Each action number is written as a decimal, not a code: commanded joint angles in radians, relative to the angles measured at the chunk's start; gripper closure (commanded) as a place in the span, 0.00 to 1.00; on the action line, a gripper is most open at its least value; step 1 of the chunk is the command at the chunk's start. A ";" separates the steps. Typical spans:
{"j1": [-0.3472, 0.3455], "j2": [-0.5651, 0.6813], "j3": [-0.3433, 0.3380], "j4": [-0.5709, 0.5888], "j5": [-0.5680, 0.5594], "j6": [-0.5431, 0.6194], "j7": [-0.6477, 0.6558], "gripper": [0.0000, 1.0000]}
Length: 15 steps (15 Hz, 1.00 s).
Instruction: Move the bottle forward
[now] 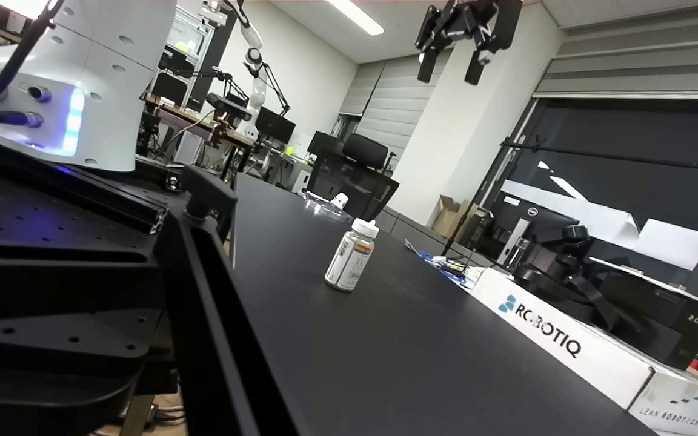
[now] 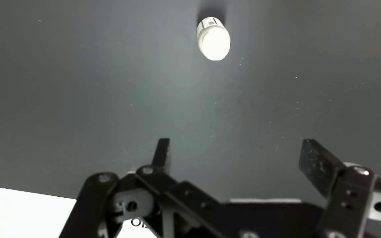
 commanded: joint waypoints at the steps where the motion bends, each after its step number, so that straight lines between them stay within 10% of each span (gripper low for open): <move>1: 0.008 0.088 -0.008 -0.064 0.043 0.131 -0.014 0.00; 15: 0.015 0.545 0.074 -0.136 0.111 0.517 -0.016 0.00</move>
